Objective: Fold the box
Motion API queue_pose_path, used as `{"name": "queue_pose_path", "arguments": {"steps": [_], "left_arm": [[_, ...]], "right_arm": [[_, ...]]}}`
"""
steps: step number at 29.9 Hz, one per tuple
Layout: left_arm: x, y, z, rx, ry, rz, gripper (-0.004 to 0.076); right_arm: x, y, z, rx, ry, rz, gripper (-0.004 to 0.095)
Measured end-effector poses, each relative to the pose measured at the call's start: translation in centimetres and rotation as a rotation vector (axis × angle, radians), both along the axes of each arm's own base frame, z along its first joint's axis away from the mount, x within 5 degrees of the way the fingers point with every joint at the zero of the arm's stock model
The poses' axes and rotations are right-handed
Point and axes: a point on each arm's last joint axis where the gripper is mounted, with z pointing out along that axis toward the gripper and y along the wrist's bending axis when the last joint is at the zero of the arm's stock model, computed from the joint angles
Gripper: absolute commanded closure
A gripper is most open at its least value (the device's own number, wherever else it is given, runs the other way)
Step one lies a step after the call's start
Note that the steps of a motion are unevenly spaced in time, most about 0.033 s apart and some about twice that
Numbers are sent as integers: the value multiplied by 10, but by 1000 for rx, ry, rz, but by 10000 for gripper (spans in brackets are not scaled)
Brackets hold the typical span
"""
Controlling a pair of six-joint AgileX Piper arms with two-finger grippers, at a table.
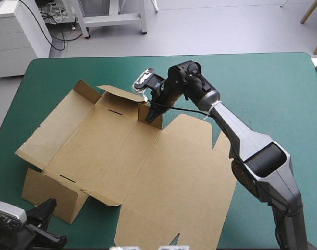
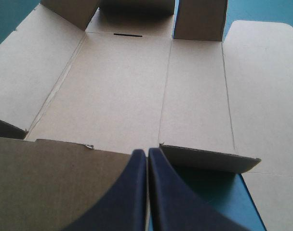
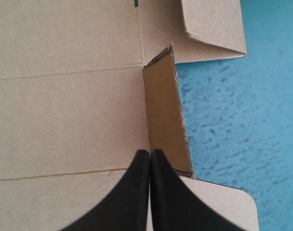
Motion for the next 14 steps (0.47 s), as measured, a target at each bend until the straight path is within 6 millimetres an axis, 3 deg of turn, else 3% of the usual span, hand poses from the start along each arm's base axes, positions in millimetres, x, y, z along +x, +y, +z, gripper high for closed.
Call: {"name": "queue_pose_path", "arguments": {"steps": [7, 14], "left_arm": [[0, 0, 0, -2, 1, 1, 731], [0, 0, 0, -1, 0, 1, 731]], "right_arm": [[-1, 4, 1, 11, -38, 117, 478], [2, 6, 2, 25, -82, 121, 440]]}}
